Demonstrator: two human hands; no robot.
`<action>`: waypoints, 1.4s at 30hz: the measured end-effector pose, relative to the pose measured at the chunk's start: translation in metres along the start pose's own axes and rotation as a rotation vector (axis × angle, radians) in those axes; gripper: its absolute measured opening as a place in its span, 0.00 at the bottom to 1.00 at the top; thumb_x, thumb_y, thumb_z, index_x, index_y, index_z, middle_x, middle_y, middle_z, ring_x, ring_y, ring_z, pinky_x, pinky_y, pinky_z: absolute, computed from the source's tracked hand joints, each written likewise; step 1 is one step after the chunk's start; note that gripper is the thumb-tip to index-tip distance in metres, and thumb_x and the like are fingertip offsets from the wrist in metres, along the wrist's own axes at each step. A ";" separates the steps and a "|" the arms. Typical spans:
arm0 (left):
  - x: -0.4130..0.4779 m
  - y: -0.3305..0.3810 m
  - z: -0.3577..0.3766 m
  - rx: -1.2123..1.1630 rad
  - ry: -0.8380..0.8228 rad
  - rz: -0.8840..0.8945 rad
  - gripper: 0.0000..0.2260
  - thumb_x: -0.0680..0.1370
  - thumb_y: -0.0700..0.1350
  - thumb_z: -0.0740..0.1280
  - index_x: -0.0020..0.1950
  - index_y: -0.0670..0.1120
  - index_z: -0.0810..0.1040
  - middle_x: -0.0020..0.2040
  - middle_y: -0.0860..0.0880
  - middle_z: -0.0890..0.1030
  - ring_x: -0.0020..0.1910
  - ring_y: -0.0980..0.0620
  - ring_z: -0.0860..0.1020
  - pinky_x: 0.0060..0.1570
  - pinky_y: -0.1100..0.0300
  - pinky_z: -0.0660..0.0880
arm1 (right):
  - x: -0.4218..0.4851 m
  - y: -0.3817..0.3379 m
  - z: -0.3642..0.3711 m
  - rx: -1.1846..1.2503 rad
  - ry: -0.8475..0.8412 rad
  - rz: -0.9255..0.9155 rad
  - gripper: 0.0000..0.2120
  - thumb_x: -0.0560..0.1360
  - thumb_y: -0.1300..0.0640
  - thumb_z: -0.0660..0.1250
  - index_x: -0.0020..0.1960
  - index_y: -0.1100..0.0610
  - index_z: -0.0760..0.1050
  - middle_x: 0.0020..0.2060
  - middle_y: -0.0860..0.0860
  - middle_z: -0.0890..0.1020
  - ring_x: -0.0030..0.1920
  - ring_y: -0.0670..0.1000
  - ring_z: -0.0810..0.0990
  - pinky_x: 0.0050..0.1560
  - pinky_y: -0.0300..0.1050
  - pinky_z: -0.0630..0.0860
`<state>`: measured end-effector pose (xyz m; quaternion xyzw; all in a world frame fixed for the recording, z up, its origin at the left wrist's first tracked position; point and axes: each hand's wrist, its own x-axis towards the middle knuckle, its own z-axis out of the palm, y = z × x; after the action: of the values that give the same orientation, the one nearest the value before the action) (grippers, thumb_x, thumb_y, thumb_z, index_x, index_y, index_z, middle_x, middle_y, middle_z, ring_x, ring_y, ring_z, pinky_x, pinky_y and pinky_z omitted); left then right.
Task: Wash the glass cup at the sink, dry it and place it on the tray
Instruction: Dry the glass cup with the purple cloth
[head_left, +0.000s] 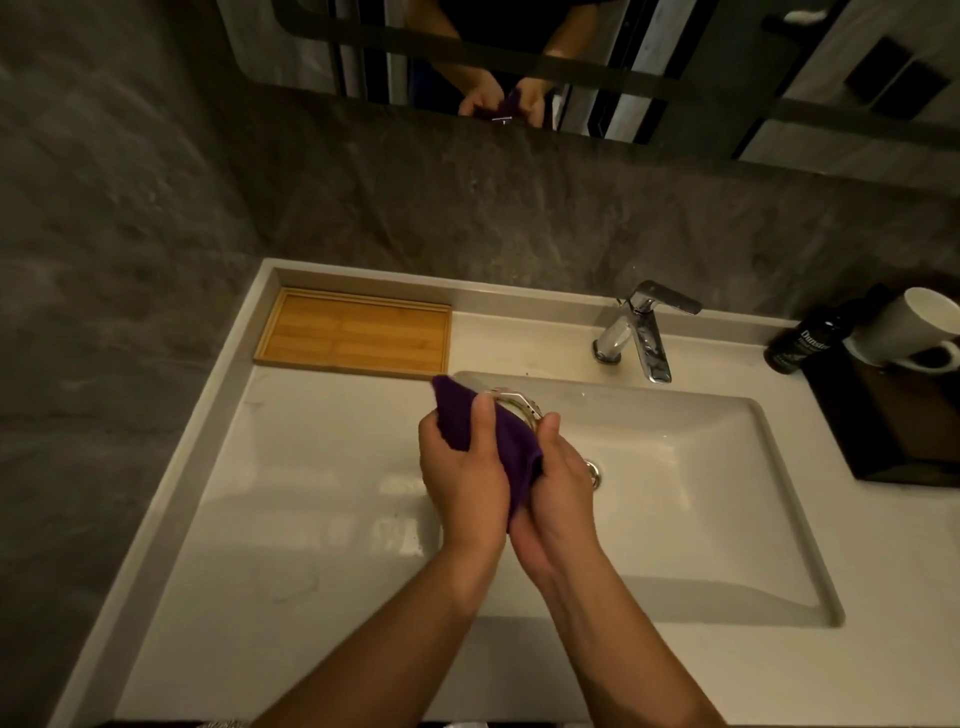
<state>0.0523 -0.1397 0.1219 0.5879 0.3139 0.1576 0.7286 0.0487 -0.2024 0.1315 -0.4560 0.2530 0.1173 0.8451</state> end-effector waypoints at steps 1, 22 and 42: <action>-0.003 -0.002 0.000 -0.006 0.027 -0.014 0.17 0.79 0.55 0.69 0.63 0.47 0.76 0.52 0.52 0.84 0.50 0.55 0.83 0.42 0.68 0.80 | -0.001 0.001 -0.001 -0.005 0.008 0.011 0.23 0.86 0.48 0.58 0.65 0.67 0.79 0.58 0.67 0.86 0.61 0.63 0.86 0.67 0.59 0.80; 0.032 0.009 -0.014 0.353 -0.416 0.213 0.15 0.77 0.55 0.72 0.61 0.52 0.77 0.52 0.56 0.83 0.50 0.57 0.82 0.49 0.61 0.82 | 0.004 -0.024 -0.012 -0.135 -0.058 0.011 0.19 0.86 0.52 0.59 0.65 0.64 0.80 0.59 0.64 0.87 0.63 0.62 0.85 0.66 0.57 0.80; 0.033 0.009 -0.032 0.434 -0.618 0.851 0.13 0.78 0.52 0.65 0.45 0.42 0.80 0.36 0.54 0.77 0.33 0.55 0.75 0.33 0.68 0.71 | 0.015 -0.049 -0.032 -0.602 -0.247 0.507 0.24 0.82 0.42 0.59 0.34 0.55 0.75 0.27 0.52 0.76 0.21 0.47 0.67 0.28 0.41 0.52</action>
<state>0.0582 -0.0933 0.1175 0.8176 -0.1533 0.1899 0.5215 0.0720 -0.2569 0.1435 -0.5884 0.2085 0.4445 0.6424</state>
